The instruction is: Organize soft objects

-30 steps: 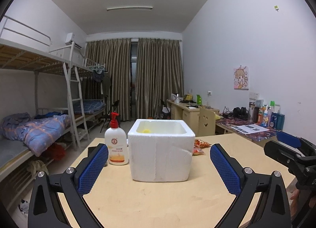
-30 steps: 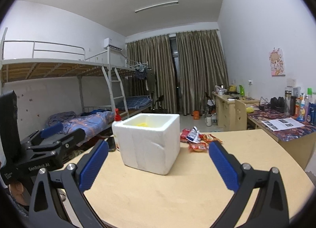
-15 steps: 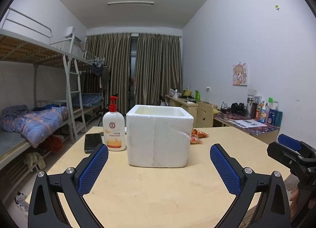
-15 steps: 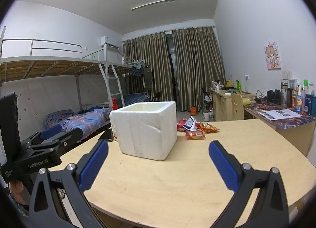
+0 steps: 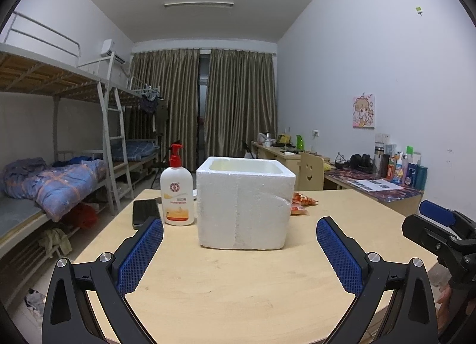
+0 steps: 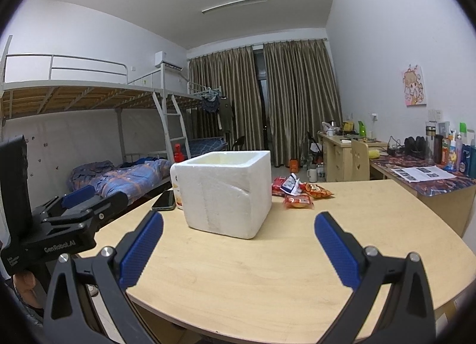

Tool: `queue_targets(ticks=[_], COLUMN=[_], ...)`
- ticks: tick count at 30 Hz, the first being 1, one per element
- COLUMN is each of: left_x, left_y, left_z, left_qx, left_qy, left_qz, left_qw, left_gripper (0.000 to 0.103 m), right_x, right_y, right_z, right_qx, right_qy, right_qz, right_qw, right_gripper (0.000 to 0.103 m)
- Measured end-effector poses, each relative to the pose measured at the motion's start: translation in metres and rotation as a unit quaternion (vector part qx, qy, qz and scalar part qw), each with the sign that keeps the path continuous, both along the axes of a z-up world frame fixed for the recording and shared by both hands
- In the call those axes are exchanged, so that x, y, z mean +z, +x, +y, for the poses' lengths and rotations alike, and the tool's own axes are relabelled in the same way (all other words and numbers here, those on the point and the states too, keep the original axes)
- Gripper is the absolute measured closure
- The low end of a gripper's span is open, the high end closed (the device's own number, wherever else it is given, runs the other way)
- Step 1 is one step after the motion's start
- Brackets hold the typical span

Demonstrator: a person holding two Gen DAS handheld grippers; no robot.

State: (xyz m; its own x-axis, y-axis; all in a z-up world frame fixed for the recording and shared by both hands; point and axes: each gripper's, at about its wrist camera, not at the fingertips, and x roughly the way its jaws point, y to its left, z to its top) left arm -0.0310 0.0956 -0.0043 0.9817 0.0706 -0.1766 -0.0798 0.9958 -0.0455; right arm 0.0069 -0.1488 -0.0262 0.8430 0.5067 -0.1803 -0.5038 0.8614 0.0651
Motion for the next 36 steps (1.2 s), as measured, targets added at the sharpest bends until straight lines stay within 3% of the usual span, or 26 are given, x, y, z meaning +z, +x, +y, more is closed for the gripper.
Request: queue_targets(ticks=[36], left_x=[-0.0051], left_y=[-0.0056], left_z=[0.0006], left_qx=[0.000], left_qy=[0.007], left_qz=[-0.003], left_qw=[1.0000], left_gripper=[0.000], right_x=[-0.0021], right_y=[0.0028], right_z=[0.0010], right_qx=[-0.001], right_qy=[-0.003], right_qz=[0.007], right_qw=[1.000], right_gripper=[0.000])
